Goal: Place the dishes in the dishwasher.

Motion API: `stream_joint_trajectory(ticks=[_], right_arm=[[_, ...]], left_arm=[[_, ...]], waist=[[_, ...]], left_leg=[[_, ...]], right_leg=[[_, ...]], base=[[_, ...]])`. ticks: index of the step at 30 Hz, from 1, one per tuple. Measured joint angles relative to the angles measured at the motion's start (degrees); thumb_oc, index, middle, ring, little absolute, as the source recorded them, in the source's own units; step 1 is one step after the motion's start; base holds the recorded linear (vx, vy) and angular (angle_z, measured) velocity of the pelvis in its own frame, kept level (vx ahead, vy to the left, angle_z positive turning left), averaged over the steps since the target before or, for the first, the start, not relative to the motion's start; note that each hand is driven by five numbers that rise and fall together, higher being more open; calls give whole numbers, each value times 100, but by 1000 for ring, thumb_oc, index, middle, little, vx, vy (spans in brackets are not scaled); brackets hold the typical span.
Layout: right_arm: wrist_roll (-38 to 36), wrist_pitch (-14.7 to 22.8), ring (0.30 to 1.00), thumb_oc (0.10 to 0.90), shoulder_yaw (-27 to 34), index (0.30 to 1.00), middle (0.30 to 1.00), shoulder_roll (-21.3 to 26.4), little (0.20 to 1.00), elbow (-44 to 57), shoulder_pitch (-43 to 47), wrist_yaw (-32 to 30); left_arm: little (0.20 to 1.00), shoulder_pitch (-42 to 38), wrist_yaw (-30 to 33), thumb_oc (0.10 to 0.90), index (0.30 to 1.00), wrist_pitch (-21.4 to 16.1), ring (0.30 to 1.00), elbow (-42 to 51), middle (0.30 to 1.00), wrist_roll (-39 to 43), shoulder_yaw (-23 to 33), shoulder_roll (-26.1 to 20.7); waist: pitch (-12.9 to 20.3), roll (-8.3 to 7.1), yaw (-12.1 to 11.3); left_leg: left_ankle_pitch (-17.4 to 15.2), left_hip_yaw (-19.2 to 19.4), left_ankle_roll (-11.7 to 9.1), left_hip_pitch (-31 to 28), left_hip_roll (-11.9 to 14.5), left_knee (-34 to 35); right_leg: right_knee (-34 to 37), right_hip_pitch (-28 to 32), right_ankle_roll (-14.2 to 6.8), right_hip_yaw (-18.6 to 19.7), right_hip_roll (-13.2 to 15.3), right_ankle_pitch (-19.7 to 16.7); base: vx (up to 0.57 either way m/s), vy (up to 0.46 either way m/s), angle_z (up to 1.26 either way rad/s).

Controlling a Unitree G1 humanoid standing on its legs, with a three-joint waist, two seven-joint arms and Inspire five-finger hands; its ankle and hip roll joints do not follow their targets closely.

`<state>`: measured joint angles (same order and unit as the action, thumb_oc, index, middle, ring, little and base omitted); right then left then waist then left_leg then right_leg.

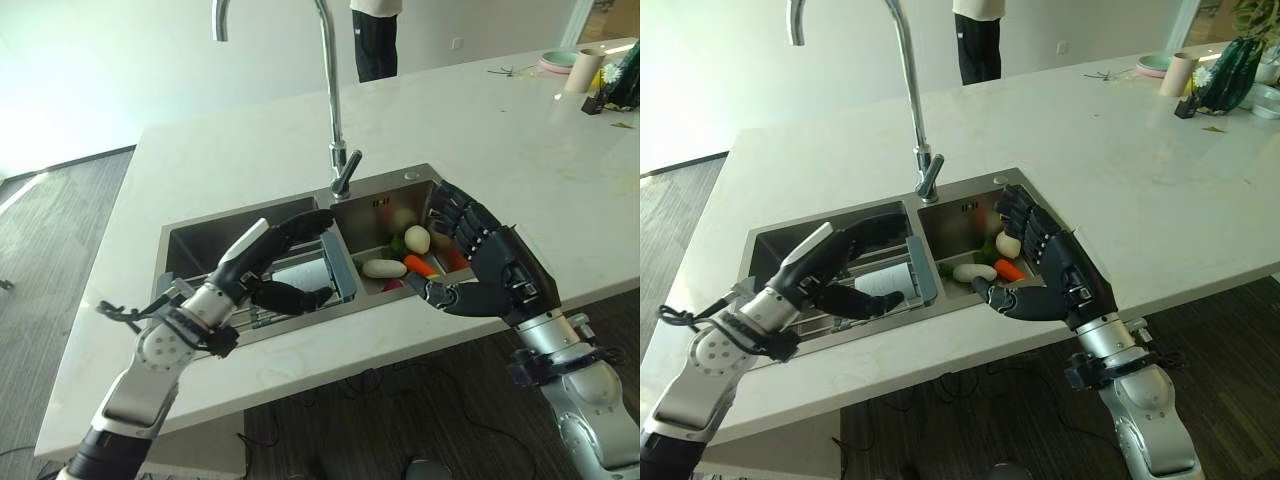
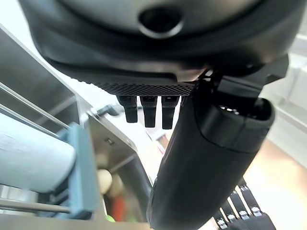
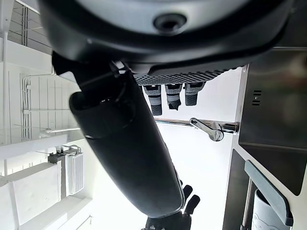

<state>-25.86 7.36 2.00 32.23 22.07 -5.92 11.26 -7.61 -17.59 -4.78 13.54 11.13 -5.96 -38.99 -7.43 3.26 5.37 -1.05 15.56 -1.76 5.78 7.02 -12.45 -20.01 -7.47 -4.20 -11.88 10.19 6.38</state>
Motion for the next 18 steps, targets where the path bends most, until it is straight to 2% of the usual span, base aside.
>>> stream_joint_trajectory(ticks=[7,11,14,18], right_arm=[[105,-85,900,800,-81,900,900,-1,900,-10,8,12],[107,-158,900,800,-104,900,900,-34,900,-36,7,92],[108,-158,900,800,-133,900,900,-33,900,-74,8,151],[113,-176,900,800,-135,900,900,-32,900,-358,8,202]], left_arm=[[900,-59,289,800,900,136,900,-345,900,124,-50,60],[900,-48,339,800,900,277,900,-542,900,107,-55,63],[900,-70,341,800,900,298,900,-867,900,78,-91,62],[900,-75,351,800,900,344,900,-1350,900,-70,-110,62]], waist=[[40,-27,54],[245,-158,68],[372,-176,78],[378,-180,154]], left_leg=[[-43,17,-42,-25,-11,22],[-50,56,-26,-81,-9,71],[-55,148,-17,-86,-7,75],[-53,176,-16,-90,-11,72]], right_leg=[[-40,-12,-45,33,11,38],[-65,-28,-24,85,29,51],[-82,-99,-32,188,18,40],[-73,-107,-44,214,-5,23]], base=[[0,0,0],[17,29,-7],[11,26,-14],[3,11,-3]])
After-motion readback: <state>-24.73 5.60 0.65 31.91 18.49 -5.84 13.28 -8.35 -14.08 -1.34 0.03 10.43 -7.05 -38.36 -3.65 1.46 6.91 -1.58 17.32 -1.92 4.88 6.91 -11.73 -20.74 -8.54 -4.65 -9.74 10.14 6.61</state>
